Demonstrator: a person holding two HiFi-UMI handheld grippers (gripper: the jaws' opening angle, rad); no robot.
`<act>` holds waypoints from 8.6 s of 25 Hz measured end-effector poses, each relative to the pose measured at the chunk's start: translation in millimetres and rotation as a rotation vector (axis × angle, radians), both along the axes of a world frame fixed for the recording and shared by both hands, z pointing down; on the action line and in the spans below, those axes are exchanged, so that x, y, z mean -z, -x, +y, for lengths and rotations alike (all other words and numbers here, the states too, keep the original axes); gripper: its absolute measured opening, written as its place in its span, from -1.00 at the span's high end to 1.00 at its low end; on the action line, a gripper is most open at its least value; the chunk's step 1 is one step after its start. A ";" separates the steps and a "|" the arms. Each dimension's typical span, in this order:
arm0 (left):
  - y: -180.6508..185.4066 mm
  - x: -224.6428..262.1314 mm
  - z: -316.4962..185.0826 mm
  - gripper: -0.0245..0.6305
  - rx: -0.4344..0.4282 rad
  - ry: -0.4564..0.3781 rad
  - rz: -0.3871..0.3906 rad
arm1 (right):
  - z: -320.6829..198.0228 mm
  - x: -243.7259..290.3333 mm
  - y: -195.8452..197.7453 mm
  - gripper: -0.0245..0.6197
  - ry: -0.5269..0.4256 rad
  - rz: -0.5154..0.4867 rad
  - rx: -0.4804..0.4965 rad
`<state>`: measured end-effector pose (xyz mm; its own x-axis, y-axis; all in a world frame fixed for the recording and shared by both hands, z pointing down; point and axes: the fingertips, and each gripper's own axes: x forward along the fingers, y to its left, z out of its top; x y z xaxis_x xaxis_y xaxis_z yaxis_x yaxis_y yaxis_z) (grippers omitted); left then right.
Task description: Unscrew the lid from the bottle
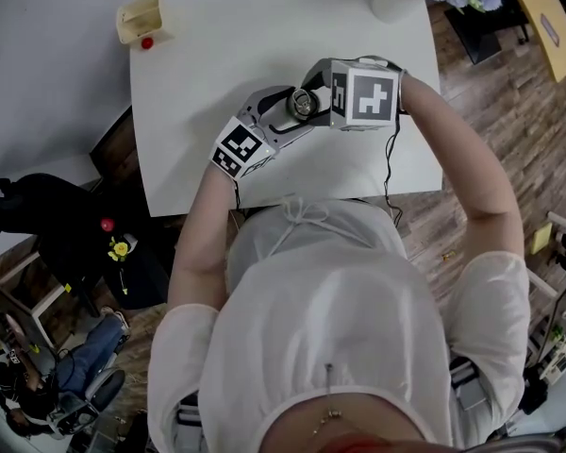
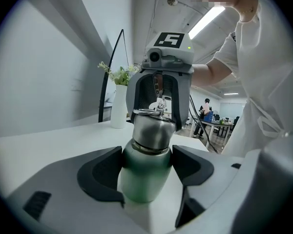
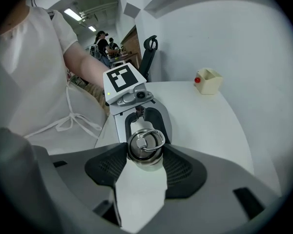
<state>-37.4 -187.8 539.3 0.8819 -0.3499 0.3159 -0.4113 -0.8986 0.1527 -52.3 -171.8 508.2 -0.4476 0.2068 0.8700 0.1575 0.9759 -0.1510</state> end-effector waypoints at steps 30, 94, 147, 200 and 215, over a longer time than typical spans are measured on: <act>-3.1 1.0 -0.1 -0.12 -0.001 -0.005 -0.004 | -9.5 -4.4 -1.1 0.18 0.039 0.026 -0.380; -5.0 -0.2 2.8 -0.12 0.019 0.017 0.009 | 1.3 -8.2 -8.7 0.15 0.020 0.144 0.206; -3.6 -0.7 2.9 -0.12 0.067 0.032 0.014 | 5.8 3.4 -4.2 -0.23 -0.068 0.057 0.104; -4.5 -3.0 1.8 -0.12 0.076 0.054 0.014 | 6.3 1.7 -7.9 0.15 -0.128 0.225 0.261; -2.3 -1.3 2.4 -0.12 0.087 0.050 -0.001 | -19.5 19.9 -57.1 0.15 -0.131 0.178 -0.038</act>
<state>-35.1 -185.5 540.6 0.8485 -0.4092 0.3357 -0.4878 -0.8507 0.1959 4.7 -191.4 488.3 -0.2897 0.0731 0.9543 0.1024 0.9937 -0.0450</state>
